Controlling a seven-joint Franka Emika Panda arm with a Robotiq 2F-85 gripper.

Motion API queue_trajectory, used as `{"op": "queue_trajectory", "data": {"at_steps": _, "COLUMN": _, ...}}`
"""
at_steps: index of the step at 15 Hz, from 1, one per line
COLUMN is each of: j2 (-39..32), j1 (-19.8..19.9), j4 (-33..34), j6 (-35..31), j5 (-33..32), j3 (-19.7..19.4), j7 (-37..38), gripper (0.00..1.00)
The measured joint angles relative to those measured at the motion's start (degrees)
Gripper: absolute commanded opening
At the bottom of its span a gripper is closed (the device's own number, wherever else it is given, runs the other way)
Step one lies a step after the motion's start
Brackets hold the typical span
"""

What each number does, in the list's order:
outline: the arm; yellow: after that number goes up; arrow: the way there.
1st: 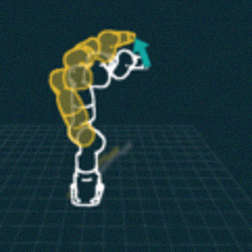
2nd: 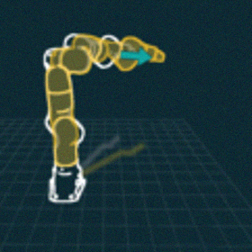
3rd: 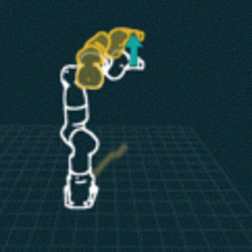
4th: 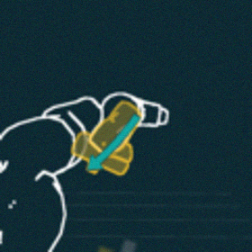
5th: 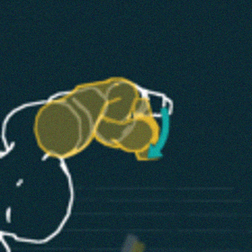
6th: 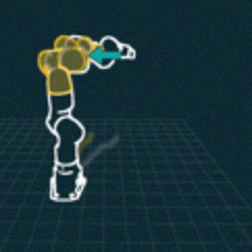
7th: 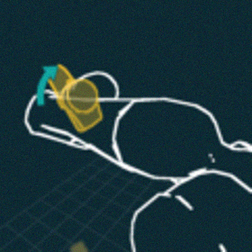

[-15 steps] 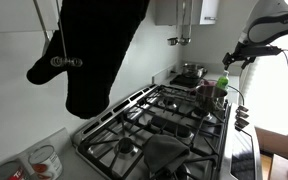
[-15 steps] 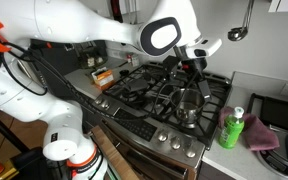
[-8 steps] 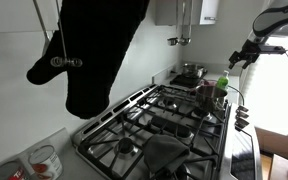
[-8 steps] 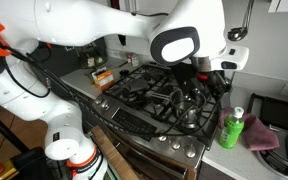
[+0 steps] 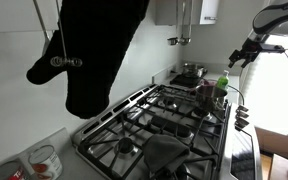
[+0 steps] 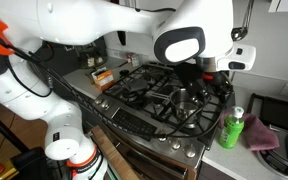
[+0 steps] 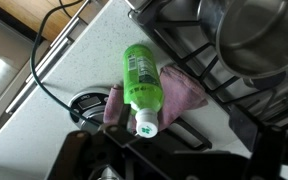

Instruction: Remove the lid from the green bottle

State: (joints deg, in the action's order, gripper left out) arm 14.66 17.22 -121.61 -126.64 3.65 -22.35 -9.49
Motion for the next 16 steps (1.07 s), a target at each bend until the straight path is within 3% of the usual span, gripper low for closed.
{"op": "queue_trajectory", "data": {"at_steps": 3, "j2": -0.2, "j1": -0.1, "j4": 0.1, "j6": 0.0, "j5": 0.2, "j3": 0.0, "j7": -2.0, "gripper": 1.0}}
{"op": "queue_trajectory", "data": {"at_steps": 11, "j2": -7.9, "j1": -0.3, "j4": 5.0, "j6": 1.6, "j5": 10.7, "j3": -3.9, "j7": -23.5, "gripper": 1.0}}
{"op": "queue_trajectory", "data": {"at_steps": 16, "j2": -13.2, "j1": 1.0, "j4": 10.7, "j6": 5.0, "j5": 14.9, "j3": -4.3, "j7": -31.0, "gripper": 1.0}}
